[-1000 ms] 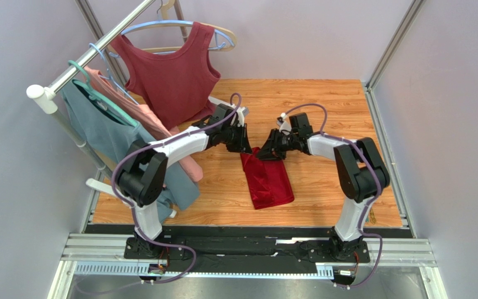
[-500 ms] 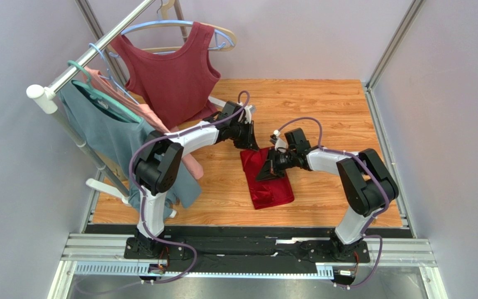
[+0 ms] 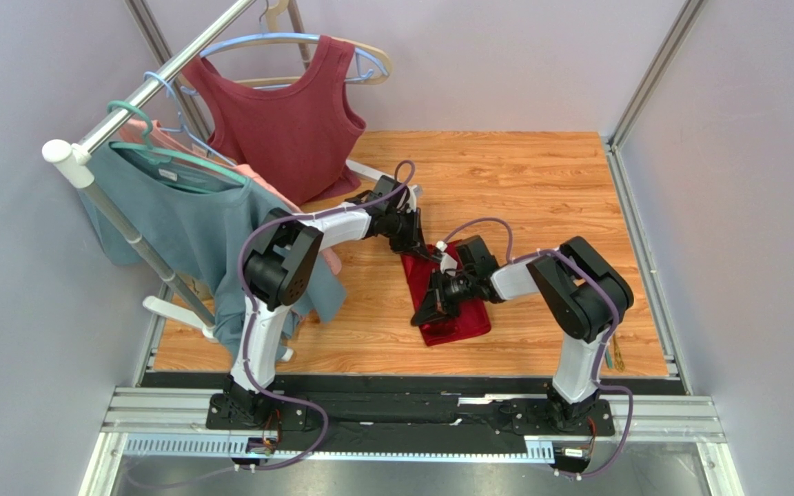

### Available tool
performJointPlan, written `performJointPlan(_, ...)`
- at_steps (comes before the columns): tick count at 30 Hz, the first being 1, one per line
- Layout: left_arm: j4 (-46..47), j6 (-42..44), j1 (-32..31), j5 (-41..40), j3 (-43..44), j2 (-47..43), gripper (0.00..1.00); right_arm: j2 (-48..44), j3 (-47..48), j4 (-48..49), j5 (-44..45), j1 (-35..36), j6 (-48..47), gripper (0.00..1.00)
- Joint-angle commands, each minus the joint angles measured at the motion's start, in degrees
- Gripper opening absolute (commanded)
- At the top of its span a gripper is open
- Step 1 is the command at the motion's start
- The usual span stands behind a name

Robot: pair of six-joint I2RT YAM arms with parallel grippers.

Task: Fold the napkin into a case and place the utensils inside
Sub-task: Smooth out the 2/3-rectangle-folded napkin at the center of the board, then pick up the 2/3-rectangle-folded napkin from the center of the board.

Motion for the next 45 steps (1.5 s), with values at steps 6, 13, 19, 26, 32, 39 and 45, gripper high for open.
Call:
performJointPlan(6,-3.07,2.02,0.49,-2.02,4.11,2.07,0.00,-12.39,-5.30,-3.20,3.83,0.88,-1.55,0.00)
performJointPlan(13,-2.11,2.20,0.41,-1.23,3.32,2.34,0.00,-11.37,-12.07,3.63,4.80,0.87,0.21,0.00)
performJointPlan(19,-3.86,4.04,0.41,-1.31,4.55,2.25,0.00,-8.36,-14.18,9.53,2.78,1.05,3.11,0.00)
performJointPlan(26,-10.45,7.91,-1.17,-5.89,7.80,-4.76,0.14,-29.09,-2.26,-20.58,14.09,-3.93,-6.71,0.15)
performJointPlan(32,-14.14,4.76,-4.07,-9.14,6.57,-12.59,0.41,-35.53,3.57,-40.03,30.09,-16.68,-12.71,0.55)
performJointPlan(39,-22.91,-4.29,-13.03,-20.55,11.83,-10.33,0.47,-34.73,2.00,-38.22,37.23,-19.08,-12.98,0.68)
performJointPlan(45,-21.36,-8.26,-15.67,-18.38,13.69,-7.15,0.42,-32.63,-4.24,-32.05,31.70,-19.16,-12.98,0.68)
